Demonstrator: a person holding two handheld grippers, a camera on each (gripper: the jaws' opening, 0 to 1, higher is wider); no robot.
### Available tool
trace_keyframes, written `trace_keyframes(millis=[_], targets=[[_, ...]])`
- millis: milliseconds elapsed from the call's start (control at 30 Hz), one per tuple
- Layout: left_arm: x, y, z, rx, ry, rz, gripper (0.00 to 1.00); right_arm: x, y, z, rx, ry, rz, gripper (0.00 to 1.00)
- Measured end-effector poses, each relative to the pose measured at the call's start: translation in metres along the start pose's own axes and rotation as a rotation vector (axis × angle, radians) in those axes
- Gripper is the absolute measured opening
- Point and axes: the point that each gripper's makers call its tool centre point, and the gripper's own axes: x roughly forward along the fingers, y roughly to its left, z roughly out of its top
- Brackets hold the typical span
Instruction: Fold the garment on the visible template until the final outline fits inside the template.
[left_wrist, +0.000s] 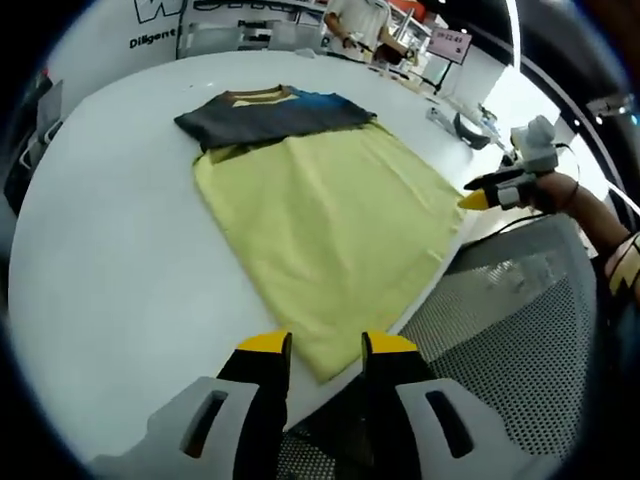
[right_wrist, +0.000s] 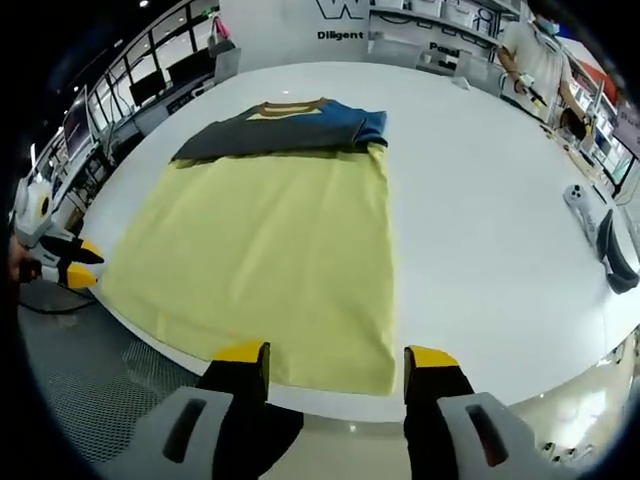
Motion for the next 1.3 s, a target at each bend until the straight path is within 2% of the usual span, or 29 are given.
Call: trace_keyframes(millis=[100,633,767,933,1167,1233,1300], targets=[[0.001,0.0,-0.002,-0.036,-0.001,0.001,0.21,0.0,-0.001,-0.003,0.006,0.004,-0.003,0.46],[0.007,0.001,-0.013,-0.056,0.033,0.027,0.18,0.003,-0.009,-0.015,-0.001,0.027,-0.012,0.37],[0.007,-0.002,-0.012,-0.052,0.028,0.019,0.19,0.003,-0.011,-0.014,0.006,0.02,-0.017,0.34],[0.007,0.002,-0.013,-0.038,0.034,0.047,0.16,0.003,-0.014,-0.015,-0.002,0.031,-0.03,0.33],[0.006,0.003,-0.018,-0.077,0.052,0.058,0.13,0.004,-0.015,-0.015,0.009,0.036,-0.025,0.32],[0.004,0.005,-0.014,-0.073,0.03,0.065,0.13,0.004,-0.015,-0.015,0.012,0.037,-0.025,0.31],[0.004,0.006,-0.016,-0.077,0.04,0.068,0.13,0.003,-0.016,-0.015,0.009,0.036,-0.027,0.3]])
